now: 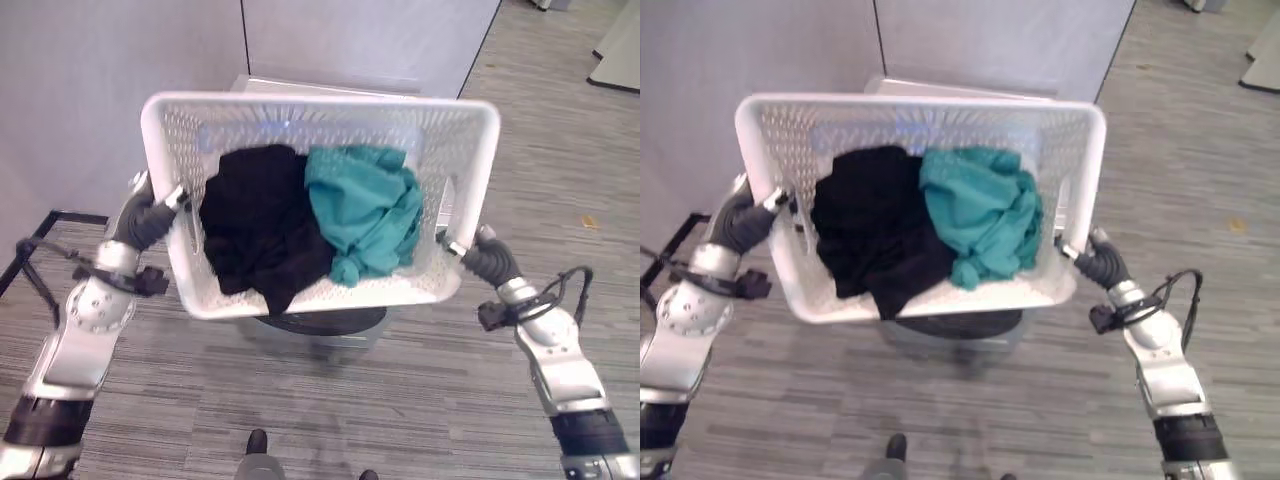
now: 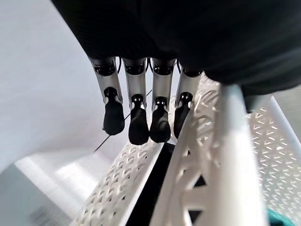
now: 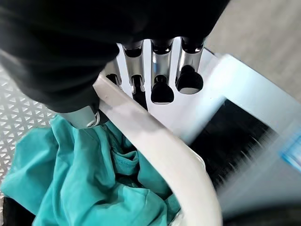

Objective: Grab the laundry basket,head to the washer,open it,put in the laundry and shut it.

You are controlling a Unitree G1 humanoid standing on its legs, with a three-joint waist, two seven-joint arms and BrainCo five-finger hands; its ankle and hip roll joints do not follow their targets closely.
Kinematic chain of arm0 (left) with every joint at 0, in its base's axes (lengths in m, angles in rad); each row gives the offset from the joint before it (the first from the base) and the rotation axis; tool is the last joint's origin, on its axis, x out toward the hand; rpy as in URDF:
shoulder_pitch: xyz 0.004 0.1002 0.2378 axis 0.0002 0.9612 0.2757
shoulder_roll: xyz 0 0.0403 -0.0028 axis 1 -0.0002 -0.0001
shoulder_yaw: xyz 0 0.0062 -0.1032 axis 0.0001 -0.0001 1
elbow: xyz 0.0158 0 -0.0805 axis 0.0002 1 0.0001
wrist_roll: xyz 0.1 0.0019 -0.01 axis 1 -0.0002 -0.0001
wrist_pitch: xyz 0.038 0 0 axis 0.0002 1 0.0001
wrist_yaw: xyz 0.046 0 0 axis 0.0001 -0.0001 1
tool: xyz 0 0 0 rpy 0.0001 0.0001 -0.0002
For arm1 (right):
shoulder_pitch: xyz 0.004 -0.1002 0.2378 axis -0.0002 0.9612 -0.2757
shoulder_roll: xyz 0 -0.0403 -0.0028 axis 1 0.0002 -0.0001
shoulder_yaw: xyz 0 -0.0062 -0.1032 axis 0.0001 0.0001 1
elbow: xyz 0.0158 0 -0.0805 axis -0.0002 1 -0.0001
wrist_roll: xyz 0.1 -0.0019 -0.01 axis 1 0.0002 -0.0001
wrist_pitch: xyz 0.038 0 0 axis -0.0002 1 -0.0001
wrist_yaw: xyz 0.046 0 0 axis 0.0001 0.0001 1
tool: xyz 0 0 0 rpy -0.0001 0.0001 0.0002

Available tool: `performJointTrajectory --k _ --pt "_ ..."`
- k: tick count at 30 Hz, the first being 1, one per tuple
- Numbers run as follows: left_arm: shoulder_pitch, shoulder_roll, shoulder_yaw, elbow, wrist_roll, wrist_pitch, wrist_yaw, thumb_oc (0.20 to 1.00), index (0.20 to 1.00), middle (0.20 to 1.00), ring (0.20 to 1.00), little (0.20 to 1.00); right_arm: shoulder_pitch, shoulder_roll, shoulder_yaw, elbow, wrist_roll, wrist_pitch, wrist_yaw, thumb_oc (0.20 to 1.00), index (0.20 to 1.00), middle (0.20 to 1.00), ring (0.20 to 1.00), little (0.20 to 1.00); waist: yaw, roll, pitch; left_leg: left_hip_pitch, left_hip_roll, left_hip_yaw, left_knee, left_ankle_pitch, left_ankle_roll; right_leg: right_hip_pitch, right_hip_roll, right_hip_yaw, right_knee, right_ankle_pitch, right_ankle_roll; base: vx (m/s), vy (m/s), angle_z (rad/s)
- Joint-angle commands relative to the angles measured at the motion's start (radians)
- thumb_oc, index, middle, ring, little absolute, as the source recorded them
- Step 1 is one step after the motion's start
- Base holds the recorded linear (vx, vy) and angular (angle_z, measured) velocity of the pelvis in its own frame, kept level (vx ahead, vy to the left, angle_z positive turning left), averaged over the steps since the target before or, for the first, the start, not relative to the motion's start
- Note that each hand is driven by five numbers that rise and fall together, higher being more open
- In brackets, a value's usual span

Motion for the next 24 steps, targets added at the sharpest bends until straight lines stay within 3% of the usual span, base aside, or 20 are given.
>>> performJointTrajectory --k 1,3,4,6,8,10,13,14,15,18,20,22,24 --pt "-0.148 0.076 0.053 0.162 -0.054 -0.024 0.095 0.200 0.200 0.200 0.200 0.200 -0.020 -0.153 -0.101 0.097 0.093 0.009 -0.116 0.200 0.200 0.200 0.200 0.200 -0.004 0.029 -0.068 0.005 0.077 0.007 0.094 -0.059 -0.013 -0.090 -0.045 -0.049 0.123 -0.077 0.015 0.01 -0.048 0.03" --pt "-0.266 0.084 -0.040 0.245 -0.131 -0.019 0.079 0.200 0.200 0.200 0.200 0.200 -0.099 -0.206 -0.056 0.135 0.102 0.025 -0.122 0.200 0.200 0.200 0.200 0.200 -0.006 0.026 -0.054 -0.038 0.085 -0.011 0.193 -0.052 -0.024 -0.090 -0.028 -0.046 0.128 -0.096 -0.001 -0.03 -0.066 0.13" --pt "-0.374 0.097 -0.129 0.333 -0.213 -0.016 0.076 0.200 0.200 0.200 0.200 0.200 -0.187 -0.256 0.002 0.176 0.115 0.038 -0.129 0.200 0.200 0.200 0.200 0.200 0.004 0.023 -0.025 -0.103 0.062 -0.052 0.339 -0.031 -0.030 -0.083 -0.025 -0.046 0.133 -0.103 -0.018 -0.08 -0.062 0.21" --pt "-0.497 0.105 -0.241 0.439 -0.251 -0.011 0.086 0.200 0.200 0.200 0.200 0.200 -0.275 -0.290 0.067 0.226 0.138 0.048 -0.129 0.200 0.200 0.200 0.200 0.200 0.008 0.015 -0.004 -0.175 0.030 -0.080 0.422 -0.004 -0.035 -0.071 -0.028 -0.063 0.137 -0.113 -0.026 -0.01 0.000 0.13" --pt "-0.609 0.099 -0.338 0.523 -0.273 0.004 0.081 0.200 0.200 0.200 0.200 0.200 -0.320 -0.325 0.111 0.278 0.149 0.059 -0.127 0.200 0.200 0.200 0.200 0.200 0.006 0.008 -0.008 -0.195 0.036 -0.054 0.346 -0.021 -0.026 -0.059 -0.029 -0.078 0.133 -0.119 -0.014 0.12 0.097 0.29" --pt "-0.784 0.066 -0.491 0.653 -0.302 0.012 0.072 0.200 0.200 0.200 0.200 0.200 -0.379 -0.344 0.169 0.362 0.163 0.066 -0.140 0.200 0.200 0.200 0.200 0.200 0.006 0.001 -0.014 -0.237 0.050 -0.004 0.229 0.001 -0.011 -0.029 -0.031 -0.101 0.138 -0.137 0.004 0.23 0.211 0.41" --pt "-0.841 0.054 -0.538 0.706 -0.295 0.012 0.082 0.200 0.200 0.200 0.200 0.200 -0.388 -0.332 0.178 0.386 0.158 0.069 -0.135 0.200 0.200 0.200 0.200 0.200 0.014 -0.004 -0.017 -0.212 0.039 0.005 0.201 0.000 0.000 -0.020 -0.036 -0.098 0.154 -0.144 0.013 0.14 0.160 0.17" --pt "-0.918 0.028 -0.613 0.774 -0.280 0.014 0.086 0.200 0.200 0.200 0.200 0.200 -0.435 -0.324 0.216 0.451 0.148 0.067 -0.144 0.200 0.200 0.200 0.200 0.200 0.015 0.002 -0.036 -0.183 -0.016 -0.024 0.189 -0.028 0.023 -0.021 -0.066 -0.099 0.230 -0.146 0.034 0.20 0.307 0.00" --pt "-0.953 0.016 -0.649 0.793 -0.283 0.014 0.082 0.200 0.200 0.200 0.200 0.200 -0.453 -0.322 0.231 0.485 0.143 0.071 -0.148 0.200 0.200 0.200 0.200 0.200 0.008 0.003 -0.039 -0.170 -0.031 -0.020 0.185 -0.038 0.040 -0.032 -0.084 -0.092 0.282 -0.147 0.038 0.29 0.447 -0.07" --pt "-1.008 -0.021 -0.695 0.833 -0.264 0.021 0.093 0.200 0.200 0.200 0.200 0.200 -0.521 -0.312 0.275 0.604 0.139 0.085 -0.149 0.200 0.200 0.200 0.200 0.200 -0.012 0.011 -0.038 -0.119 -0.056 0.023 0.181 -0.069 0.092 -0.104 -0.139 -0.054 0.509 -0.107 0.078 0.19 0.310 0.01" --pt "-0.999 -0.027 -0.695 0.845 -0.262 0.023 0.091 0.200 0.200 0.200 0.200 0.200 -0.580 -0.285 0.319 0.670 0.133 0.086 -0.147 0.200 0.200 0.200 0.200 0.200 -0.020 0.026 -0.032 -0.092 -0.070 0.039 0.179 -0.079 0.122 -0.151 -0.146 -0.025 0.595 -0.058 0.098 0.18 0.227 -0.10" --pt "-0.994 -0.025 -0.691 0.845 -0.265 0.025 0.087 0.200 0.200 0.200 0.200 0.200 -0.604 -0.272 0.336 0.684 0.135 0.090 -0.143 0.200 0.200 0.200 0.200 0.200 -0.018 0.031 -0.029 -0.066 -0.073 0.059 0.167 -0.087 0.129 -0.169 -0.165 -0.021 0.611 -0.040 0.106 0.16 0.108 -0.28" --pt "-1.012 -0.028 -0.720 0.874 -0.267 0.027 0.074 0.200 0.200 0.200 0.200 0.200 -0.646 -0.258 0.389 0.759 0.127 0.101 -0.120 0.200 0.200 0.200 0.200 0.200 -0.010 0.046 -0.044 -0.022 -0.077 0.057 0.119 -0.097 0.123 -0.189 -0.200 -0.045 0.493 -0.041 0.093 0.21 0.011 -0.46"
